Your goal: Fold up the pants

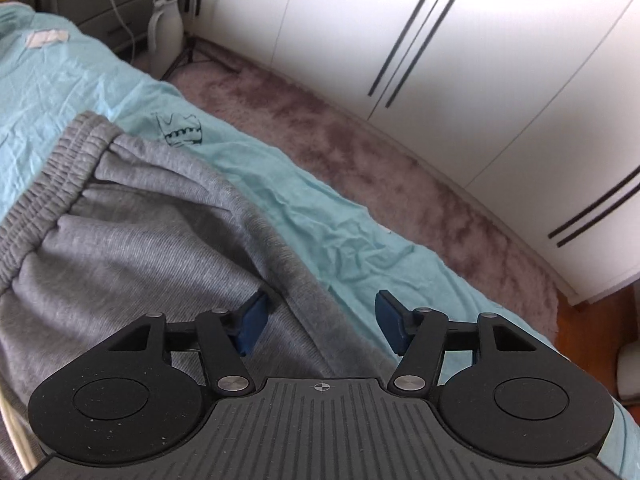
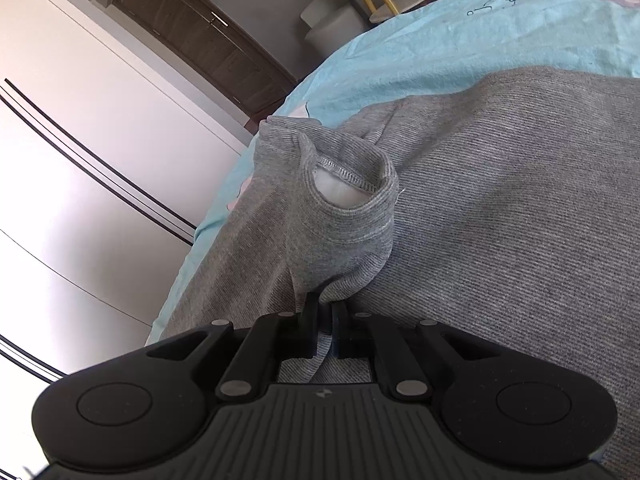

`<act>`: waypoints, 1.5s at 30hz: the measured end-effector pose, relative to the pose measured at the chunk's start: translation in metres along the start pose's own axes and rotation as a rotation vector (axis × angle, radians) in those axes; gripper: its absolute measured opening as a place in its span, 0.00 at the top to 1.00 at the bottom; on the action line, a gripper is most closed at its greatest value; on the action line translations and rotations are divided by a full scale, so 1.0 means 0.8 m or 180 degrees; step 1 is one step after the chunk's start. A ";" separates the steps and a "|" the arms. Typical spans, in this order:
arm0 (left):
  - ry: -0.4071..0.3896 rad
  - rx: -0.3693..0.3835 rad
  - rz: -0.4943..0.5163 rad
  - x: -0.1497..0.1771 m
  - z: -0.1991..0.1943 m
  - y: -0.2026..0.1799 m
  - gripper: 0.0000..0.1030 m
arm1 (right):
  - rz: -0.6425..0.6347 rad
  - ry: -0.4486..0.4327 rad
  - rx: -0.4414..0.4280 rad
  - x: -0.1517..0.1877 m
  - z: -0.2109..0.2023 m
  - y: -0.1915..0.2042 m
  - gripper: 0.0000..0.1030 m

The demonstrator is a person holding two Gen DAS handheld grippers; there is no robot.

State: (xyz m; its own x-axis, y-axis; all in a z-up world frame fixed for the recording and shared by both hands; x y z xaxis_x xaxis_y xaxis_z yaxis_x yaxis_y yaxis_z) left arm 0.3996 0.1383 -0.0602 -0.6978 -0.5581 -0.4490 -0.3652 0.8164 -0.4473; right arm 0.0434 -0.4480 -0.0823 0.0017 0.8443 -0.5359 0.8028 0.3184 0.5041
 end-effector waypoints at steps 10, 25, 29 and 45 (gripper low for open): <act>0.0033 -0.0252 -0.0052 -0.002 0.006 0.011 0.78 | 0.0097 -0.0039 -0.0048 0.001 0.000 -0.003 0.93; -0.0007 0.0150 -0.0279 -0.007 -0.011 0.031 0.78 | 0.0146 -0.0067 -0.0161 -0.001 0.002 -0.008 0.90; -0.0069 0.0109 -0.0321 -0.012 -0.013 0.032 0.66 | 0.0145 -0.0064 -0.0154 -0.002 0.004 -0.008 0.90; -0.0052 0.0158 -0.0357 -0.025 -0.011 0.033 0.86 | 0.0086 -0.0101 -0.0119 0.000 0.004 -0.003 0.90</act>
State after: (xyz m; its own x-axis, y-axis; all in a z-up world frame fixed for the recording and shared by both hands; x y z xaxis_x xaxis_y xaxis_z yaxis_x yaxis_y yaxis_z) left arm 0.3985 0.1726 -0.0564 -0.6439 -0.6483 -0.4064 -0.4093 0.7406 -0.5329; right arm 0.0435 -0.4499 -0.0858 0.0424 0.8388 -0.5428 0.7793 0.3122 0.5434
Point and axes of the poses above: each gripper's, at about its wrist camera, not at the fingertips, and z roughly the way its jaws point, y to its left, x to its underside, the point moved 3 cm from there along z, roughly the way its jaws point, and after that the axes turned 11 degrees about x, right-handed, at the moved point
